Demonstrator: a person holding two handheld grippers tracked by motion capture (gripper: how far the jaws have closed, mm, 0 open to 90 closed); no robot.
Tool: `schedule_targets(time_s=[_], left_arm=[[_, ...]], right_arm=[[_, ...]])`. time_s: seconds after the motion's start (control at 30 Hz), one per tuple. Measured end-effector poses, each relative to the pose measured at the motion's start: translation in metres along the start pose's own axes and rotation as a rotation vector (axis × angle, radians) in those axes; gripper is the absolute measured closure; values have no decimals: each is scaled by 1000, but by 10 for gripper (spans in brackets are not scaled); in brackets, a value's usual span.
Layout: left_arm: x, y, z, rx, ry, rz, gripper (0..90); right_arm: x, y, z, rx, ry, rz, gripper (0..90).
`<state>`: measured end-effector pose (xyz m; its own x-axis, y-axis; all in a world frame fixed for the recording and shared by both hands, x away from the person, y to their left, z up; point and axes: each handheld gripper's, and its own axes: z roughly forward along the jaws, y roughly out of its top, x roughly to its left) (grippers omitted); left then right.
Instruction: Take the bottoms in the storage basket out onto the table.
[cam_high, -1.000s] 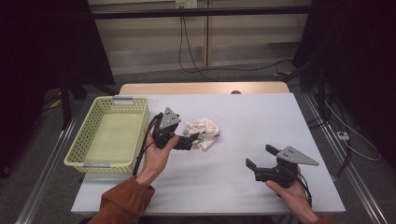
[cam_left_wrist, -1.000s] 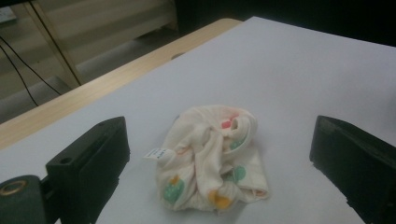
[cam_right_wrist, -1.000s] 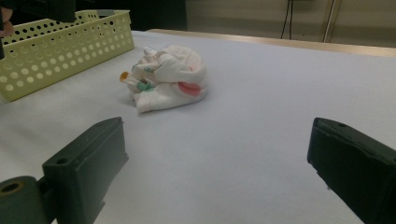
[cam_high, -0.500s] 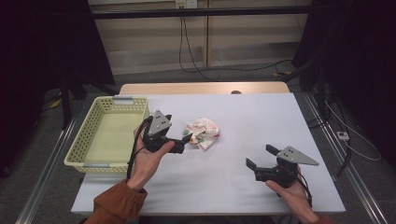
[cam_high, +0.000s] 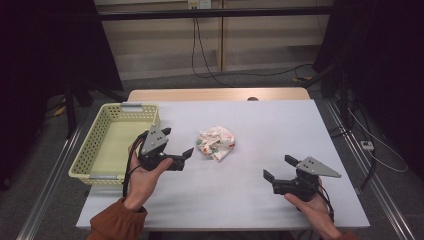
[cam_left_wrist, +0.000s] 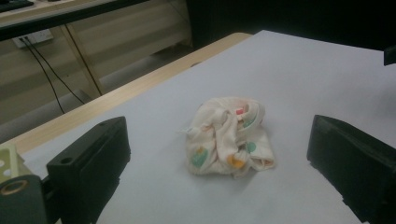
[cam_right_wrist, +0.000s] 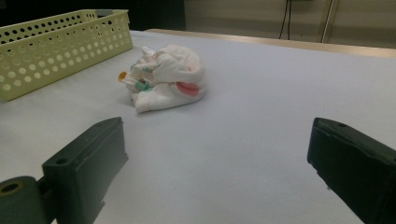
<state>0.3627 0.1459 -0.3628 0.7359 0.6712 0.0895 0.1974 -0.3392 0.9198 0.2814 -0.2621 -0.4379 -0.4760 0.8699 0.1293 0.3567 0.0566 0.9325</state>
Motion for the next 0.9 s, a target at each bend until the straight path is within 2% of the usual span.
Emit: schedule_targets(time_s=[0.13, 0.2, 0.3, 0.4, 0.47, 0.57, 0.6, 0.7, 0.77, 0.9], left_arm=[[6, -3, -10, -4, 21, -7, 59], [9, -5, -14, -8, 47, 4, 59], [13, -11, -20, -13, 58, -23, 60], [15, -17, -25, -10, 67, -23, 63], [15, -22, -29, -11, 71, -37, 63], [18, -28, -36, -6, 54, -93, 66], [18, -30, -39, -3, 61, -99, 69], [19, -36, -46, -5, 93, -75, 70], [20, -41, -49, -7, 103, -79, 69], [20, -48, -54, 23, 98, -74, 70]], right_arm=[[0, 0, 0, -2, -2, 2, 43], [0, 0, 0, -3, -2, 2, 43], [0, 0, 0, -3, 0, -1, 45], [1, 0, 0, -3, -2, 0, 45], [0, 0, 0, -3, -3, -1, 45], [0, 0, 1, -1, -2, 1, 45], [0, 0, 1, 1, 0, 1, 45], [0, 0, 2, 3, 1, -2, 45], [1, 0, 2, 2, 0, 1, 45], [0, 0, 2, 3, -3, 1, 45]])
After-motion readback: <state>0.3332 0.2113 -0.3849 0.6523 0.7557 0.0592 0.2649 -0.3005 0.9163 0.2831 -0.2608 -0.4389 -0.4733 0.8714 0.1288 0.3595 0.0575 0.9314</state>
